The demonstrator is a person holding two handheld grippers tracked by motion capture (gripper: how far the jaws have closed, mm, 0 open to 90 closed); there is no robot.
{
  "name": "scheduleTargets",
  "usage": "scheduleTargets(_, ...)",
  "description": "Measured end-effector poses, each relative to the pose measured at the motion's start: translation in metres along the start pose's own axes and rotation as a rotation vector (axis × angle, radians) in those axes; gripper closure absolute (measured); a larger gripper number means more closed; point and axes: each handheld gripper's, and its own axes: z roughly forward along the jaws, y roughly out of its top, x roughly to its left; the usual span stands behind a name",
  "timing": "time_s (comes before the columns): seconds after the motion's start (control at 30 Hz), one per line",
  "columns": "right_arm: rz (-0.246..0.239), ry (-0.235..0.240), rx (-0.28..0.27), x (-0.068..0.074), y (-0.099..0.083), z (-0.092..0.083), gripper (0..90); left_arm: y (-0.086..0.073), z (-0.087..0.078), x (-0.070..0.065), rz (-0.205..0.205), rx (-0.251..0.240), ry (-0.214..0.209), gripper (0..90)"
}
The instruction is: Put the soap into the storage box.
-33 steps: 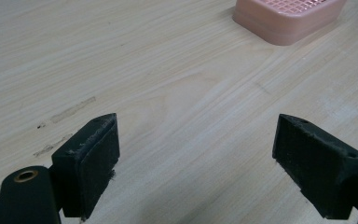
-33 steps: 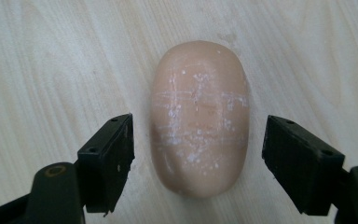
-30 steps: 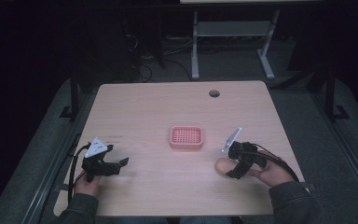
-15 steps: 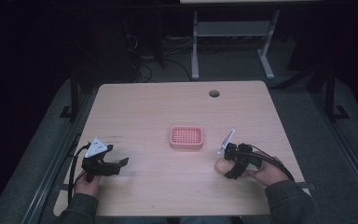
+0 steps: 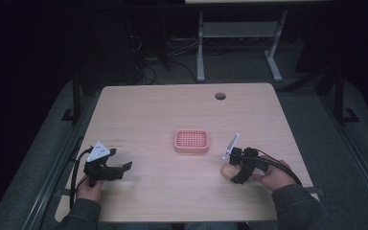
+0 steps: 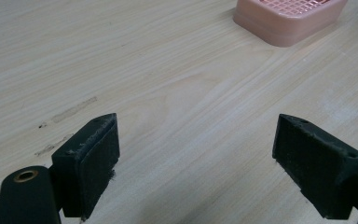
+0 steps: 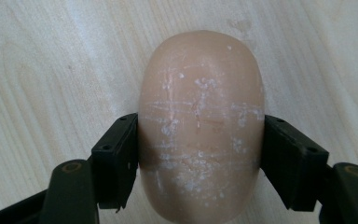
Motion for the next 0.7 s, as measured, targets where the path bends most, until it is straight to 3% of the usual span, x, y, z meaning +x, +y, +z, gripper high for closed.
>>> scheduleTargets(0.4,-0.042,-0.007,-0.036,0.0,0.009,-0.013,32.0,0.0,0.0,0.0,-0.002,-0.003,-0.001,14.3)
scheduleTargets(0.7,-0.052,0.004,-0.06,-0.01,0.023,-0.024,32.0,0.0,-0.001,0.0,-0.006,-0.006,-0.001,14.3)
